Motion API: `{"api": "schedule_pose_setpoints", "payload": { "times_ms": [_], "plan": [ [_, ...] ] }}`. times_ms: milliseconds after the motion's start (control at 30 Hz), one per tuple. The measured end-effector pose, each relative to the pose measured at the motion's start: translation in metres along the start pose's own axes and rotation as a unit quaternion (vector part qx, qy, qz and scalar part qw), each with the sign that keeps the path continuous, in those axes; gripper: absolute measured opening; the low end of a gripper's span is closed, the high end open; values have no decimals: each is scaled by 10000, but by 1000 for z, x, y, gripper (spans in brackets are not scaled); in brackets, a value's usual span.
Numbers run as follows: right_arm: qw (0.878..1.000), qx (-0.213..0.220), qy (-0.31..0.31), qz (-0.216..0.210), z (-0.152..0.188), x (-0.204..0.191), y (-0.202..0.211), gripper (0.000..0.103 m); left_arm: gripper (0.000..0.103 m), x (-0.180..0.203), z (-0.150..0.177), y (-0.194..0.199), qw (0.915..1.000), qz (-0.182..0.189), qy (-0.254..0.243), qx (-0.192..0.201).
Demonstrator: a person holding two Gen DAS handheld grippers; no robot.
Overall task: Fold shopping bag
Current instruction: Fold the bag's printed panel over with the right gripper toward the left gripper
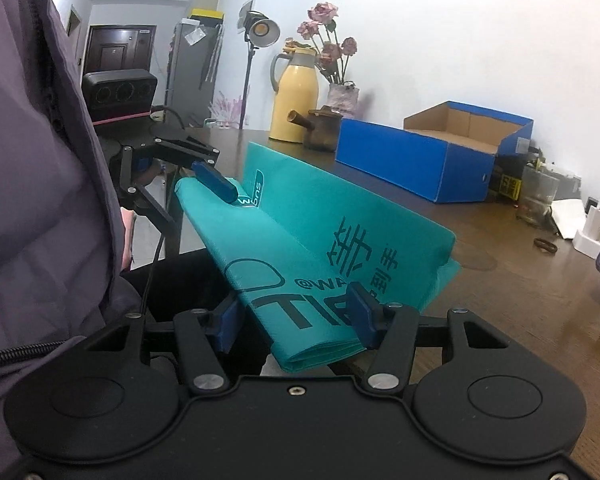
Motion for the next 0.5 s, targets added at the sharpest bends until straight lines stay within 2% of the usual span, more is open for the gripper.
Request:
{"api": "schedule_pose_setpoints", "payload": {
  "times_ms": [133,233,500],
  "plan": [
    [9988,76,-455,-147,0,12,2,59,69,-4,2,-2,9999,-77,123,45],
    [9963,191,-806,-249,2,18,5,59,61,-12,2,0,9991,-105,402,109],
    [9895,296,-1361,-374,3,32,7,57,53,-24,-5,3,9939,-34,1089,168]
  ]
}}
Point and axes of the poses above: each gripper's, at about its wrist camera, not at the fingertips, and y roughly against the way its jaws point, x to its right, z to its underside, the point moved 2 cm from there along -y, roughly the way its jaws point, and after that the axes turned 11 degrees about x, right-handed, at the moved point
